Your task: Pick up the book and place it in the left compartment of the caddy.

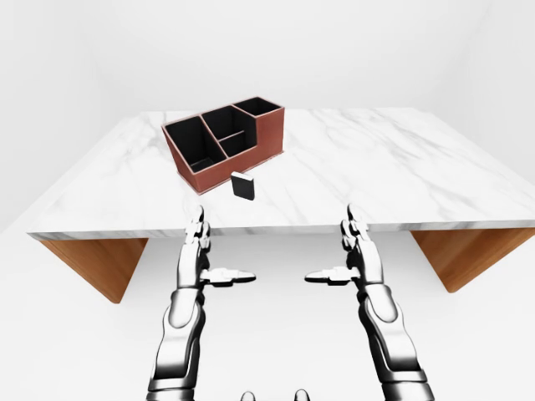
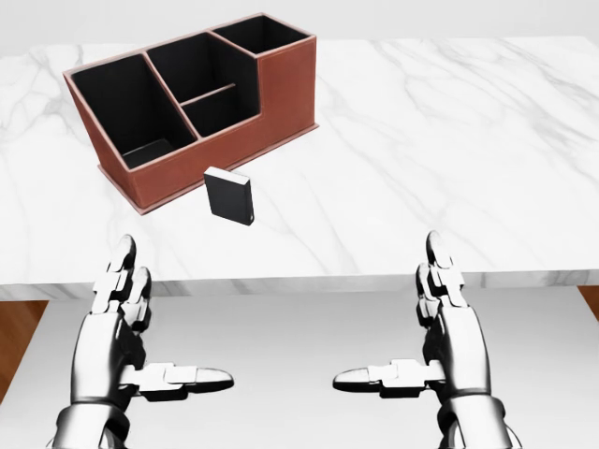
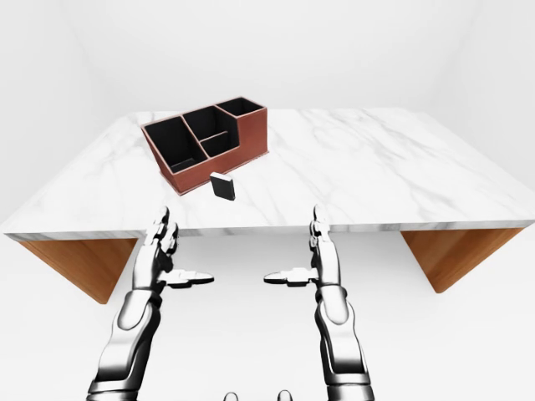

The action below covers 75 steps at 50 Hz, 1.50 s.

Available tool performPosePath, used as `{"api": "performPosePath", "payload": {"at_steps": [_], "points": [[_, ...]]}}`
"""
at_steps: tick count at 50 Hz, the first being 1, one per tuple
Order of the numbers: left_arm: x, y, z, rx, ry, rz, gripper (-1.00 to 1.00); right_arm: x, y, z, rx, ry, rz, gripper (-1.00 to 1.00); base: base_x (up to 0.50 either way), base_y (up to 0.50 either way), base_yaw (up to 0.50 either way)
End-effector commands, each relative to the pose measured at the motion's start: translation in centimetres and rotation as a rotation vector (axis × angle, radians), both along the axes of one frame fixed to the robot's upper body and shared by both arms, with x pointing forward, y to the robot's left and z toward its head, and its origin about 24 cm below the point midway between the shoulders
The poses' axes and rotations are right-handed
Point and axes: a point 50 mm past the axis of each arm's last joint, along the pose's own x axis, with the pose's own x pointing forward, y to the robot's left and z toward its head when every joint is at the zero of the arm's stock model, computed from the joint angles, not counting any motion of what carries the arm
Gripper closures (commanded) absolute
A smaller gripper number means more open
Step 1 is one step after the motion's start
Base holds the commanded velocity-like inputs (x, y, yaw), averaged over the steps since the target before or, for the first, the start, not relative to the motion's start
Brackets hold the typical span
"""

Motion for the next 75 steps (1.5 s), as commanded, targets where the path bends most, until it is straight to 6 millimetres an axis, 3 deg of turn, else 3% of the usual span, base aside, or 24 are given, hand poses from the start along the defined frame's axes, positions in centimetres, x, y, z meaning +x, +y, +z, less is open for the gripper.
{"api": "performPosePath", "payload": {"at_steps": [1, 14, 26, 31, 40, 61, 75], "points": [[-0.3, 2.2, 1.8, -0.062, -0.066, 0.016, -1.0, -0.5, -1.1, 0.8, -0.004, -0.034, -0.009, -1.0, 0.0, 0.0, 0.0], [-1.0, 3.8, 3.8, -0.123, -0.127, 0.032, -1.0, -1.0, -1.2, 1.4, -0.047, -0.046, -0.02, -1.0, 0.0, 0.0, 0.0], [-1.7, 6.6, 6.6, -0.195, -0.264, 0.1, -1.0, -1.3, -1.5, 2.0, -0.05, -0.061, -0.028, -1.0, 0.0, 0.0, 0.0], [-1.7, 7.3, 6.9, -0.209, -0.279, 0.117, -1.0, -1.7, -1.6, 2.5, -0.055, -0.073, -0.039, -1.0, 0.0, 0.0, 0.0], [-2.1, 7.4, 7.5, -0.211, -0.305, 0.122, -1.0, -2.1, -1.8, 3.2, -0.093, -0.091, -0.05, -1.0, 0.0, 0.02, 0.0], [-2.4, 7.4, 7.7, -0.205, -0.319, 0.121, -1.0, -2.5, -1.1, 3.4, -0.107, -0.107, -0.008, -1.0, 0.01, 0.5, 0.0], [-2.4, 7.4, 7.5, -0.204, -0.309, 0.119, -1.0, -3.0, -0.5, 3.8, -0.106, -0.128, 0.037, -1.0, 0.47, 0.16, 0.0]]}}
